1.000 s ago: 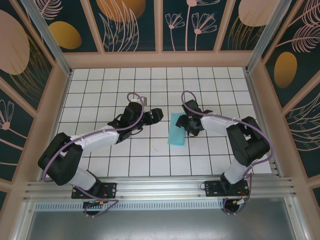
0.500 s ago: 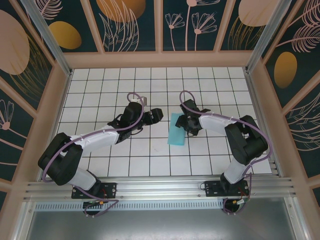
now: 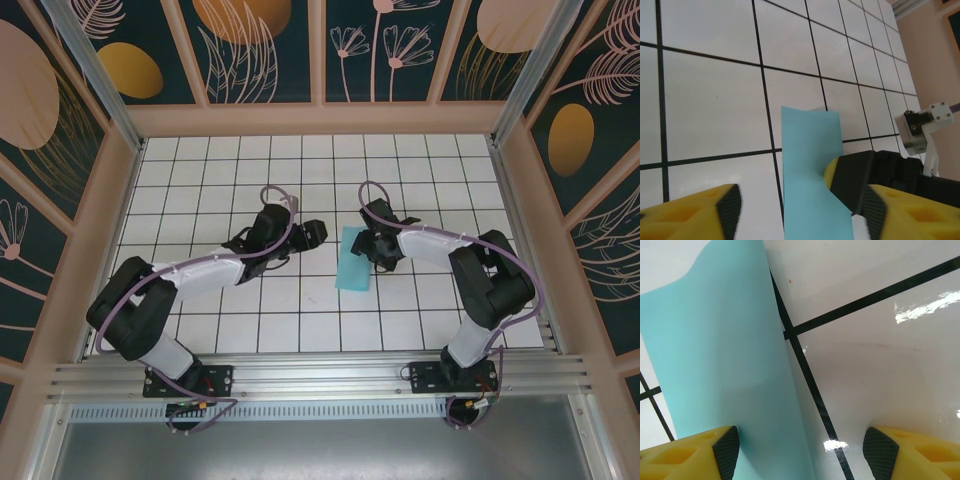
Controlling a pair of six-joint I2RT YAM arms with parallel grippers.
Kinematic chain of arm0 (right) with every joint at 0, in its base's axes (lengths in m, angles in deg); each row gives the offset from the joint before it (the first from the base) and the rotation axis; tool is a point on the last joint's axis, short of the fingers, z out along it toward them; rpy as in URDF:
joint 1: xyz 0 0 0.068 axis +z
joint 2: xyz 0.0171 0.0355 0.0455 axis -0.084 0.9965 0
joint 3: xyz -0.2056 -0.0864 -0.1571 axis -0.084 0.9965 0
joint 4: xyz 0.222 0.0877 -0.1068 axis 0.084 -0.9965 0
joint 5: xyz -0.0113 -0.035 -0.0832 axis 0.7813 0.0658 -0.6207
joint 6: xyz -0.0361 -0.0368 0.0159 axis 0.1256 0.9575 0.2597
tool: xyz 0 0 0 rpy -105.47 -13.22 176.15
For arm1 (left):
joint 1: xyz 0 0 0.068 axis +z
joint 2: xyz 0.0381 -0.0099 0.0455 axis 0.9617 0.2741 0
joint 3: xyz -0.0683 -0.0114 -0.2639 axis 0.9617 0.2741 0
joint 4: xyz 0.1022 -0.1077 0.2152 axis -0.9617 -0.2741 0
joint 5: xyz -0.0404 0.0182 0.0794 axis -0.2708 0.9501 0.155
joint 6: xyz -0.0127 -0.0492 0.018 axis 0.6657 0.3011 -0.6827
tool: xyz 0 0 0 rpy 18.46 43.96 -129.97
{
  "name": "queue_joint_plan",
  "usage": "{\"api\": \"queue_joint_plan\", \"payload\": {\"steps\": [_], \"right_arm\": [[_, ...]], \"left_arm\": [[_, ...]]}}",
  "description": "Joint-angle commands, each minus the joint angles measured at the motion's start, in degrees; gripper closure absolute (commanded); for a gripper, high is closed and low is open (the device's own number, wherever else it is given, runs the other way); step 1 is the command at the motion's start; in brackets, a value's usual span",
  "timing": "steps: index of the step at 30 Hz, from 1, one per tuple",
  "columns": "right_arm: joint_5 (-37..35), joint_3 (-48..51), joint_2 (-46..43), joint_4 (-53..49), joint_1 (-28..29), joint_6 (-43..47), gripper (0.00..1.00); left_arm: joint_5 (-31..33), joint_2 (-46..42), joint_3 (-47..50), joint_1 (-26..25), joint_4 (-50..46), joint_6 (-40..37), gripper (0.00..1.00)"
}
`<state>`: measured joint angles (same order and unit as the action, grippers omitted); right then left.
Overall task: Fold a paper plane with a square sheet of paper (pick it up from the middle)
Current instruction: Fold a square sheet of paper at the center of the table, then hold the square sheet of paper at the center of the table.
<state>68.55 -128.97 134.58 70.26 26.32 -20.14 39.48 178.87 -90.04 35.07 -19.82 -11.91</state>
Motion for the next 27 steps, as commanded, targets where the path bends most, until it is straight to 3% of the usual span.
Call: {"api": "queue_joint_plan", "payload": {"steps": [1,5,8,19,27], "right_arm": [[-1.39,1.88,4.91,0.85,-0.11,0.61,0.27],[-1.42,1.94,4.92,0.76,-0.12,0.61,0.27],[-1.25,2.02,4.83,0.82,-0.11,0.53,0.27],[-0.94,2.1,5.31,1.47,-0.11,0.32,0.27],[-0.79,2.14,5.74,1.75,-0.11,0.2,0.27]], "left_arm": [[-3.26,3.0,-2.94,-0.26,0.68,0.84,0.48],[-5.36,6.33,-5.2,-0.7,1.17,1.7,0.73],[-6.97,9.97,-7.25,-0.85,0.69,2.58,0.98],[-10.74,18.5,-15.33,-2.76,-4.54,3.15,1.0],[-10.02,21.51,-18.32,-3.48,-8.94,3.35,1.0]]}}
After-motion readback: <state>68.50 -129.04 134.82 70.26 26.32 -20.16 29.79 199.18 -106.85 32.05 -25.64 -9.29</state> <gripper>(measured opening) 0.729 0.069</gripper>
